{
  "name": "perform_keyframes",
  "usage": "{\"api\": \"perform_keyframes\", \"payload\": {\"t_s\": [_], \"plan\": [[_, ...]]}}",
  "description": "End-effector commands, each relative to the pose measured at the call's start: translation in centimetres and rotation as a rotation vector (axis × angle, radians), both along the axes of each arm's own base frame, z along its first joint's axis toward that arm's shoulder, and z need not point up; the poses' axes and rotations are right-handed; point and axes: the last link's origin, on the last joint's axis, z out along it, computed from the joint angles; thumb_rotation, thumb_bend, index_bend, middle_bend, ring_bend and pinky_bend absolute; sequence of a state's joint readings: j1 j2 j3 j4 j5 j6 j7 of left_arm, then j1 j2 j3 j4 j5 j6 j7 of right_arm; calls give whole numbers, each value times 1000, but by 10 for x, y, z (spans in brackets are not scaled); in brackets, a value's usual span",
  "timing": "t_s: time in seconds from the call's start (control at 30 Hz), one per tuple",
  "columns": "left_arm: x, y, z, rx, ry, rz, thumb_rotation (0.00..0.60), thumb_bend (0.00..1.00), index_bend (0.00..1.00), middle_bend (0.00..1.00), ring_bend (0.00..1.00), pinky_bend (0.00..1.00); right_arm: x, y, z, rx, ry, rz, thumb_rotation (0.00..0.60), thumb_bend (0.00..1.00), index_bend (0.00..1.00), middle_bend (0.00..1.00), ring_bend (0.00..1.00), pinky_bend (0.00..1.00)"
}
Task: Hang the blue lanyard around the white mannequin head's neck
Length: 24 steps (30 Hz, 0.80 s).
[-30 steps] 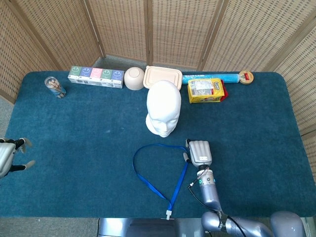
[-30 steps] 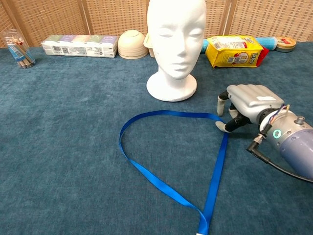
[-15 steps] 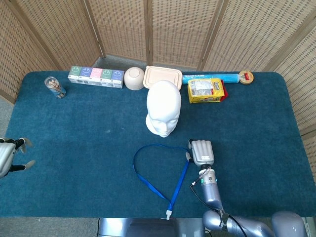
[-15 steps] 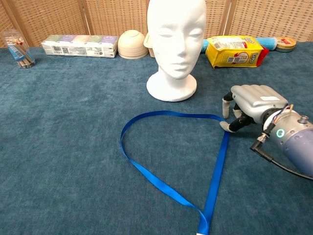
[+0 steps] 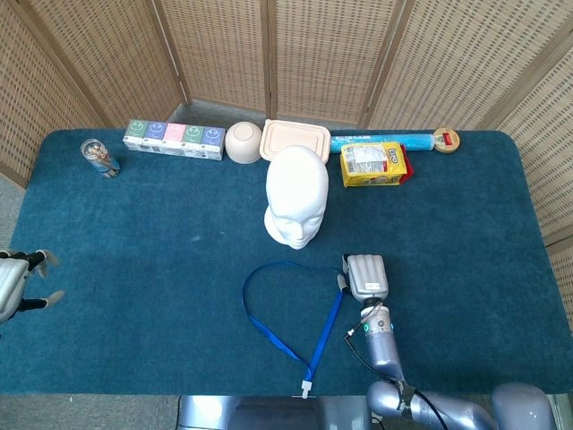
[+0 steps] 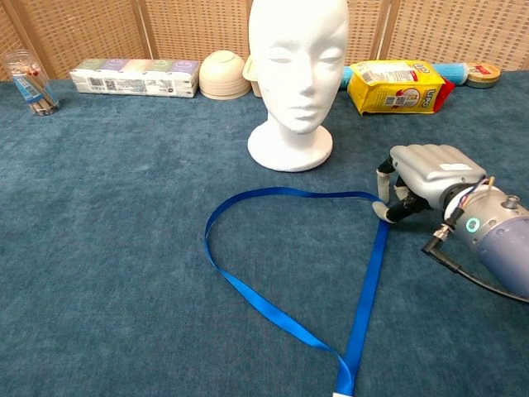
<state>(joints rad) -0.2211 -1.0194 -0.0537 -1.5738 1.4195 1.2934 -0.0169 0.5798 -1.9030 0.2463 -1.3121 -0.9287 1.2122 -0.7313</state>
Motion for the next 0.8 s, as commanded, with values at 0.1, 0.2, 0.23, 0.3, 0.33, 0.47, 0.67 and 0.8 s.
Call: {"api": "perform_keyframes", "payload": {"t_s": [0.1,0.2,0.23,0.3,0.33,0.47,0.67,0.8], "plan": [[0,0,-1,-2,0,2,511,156,429,562,505,333,0,0,0,0,-2,-1,476,481,548,850,1000,1000],[-1,0,-1,-3,0,3,508,156,429,562,506,334,1,-1,0,0,-2,1,474,487,558,852,1000,1000],[-1,0,-1,-4,1,4,509,157,429,562,506,334,2,-1,1,-1,-2,3,477,491,562,854,1000,1000],[-1,1,-3,-19,8,2,509,157,430,562,506,334,2,-1,1,0,0,8,479,495,566,858,1000,1000],[-1,1,-4,-24,10,0,506,157,430,562,506,334,3,0,1,0,-1,9,479,497,569,860,1000,1000],[1,5,-8,-49,22,-18,509,156,429,562,506,334,4,1,2,3,-7,11,476,503,579,867,1000,1000],[11,15,-18,-74,15,-44,506,156,430,562,505,334,5,3,4,3,-16,12,475,504,583,869,1000,1000],[27,29,-31,-108,-11,-66,505,156,429,562,505,335,6,4,5,5,-24,13,476,503,585,869,1000,1000]]}}
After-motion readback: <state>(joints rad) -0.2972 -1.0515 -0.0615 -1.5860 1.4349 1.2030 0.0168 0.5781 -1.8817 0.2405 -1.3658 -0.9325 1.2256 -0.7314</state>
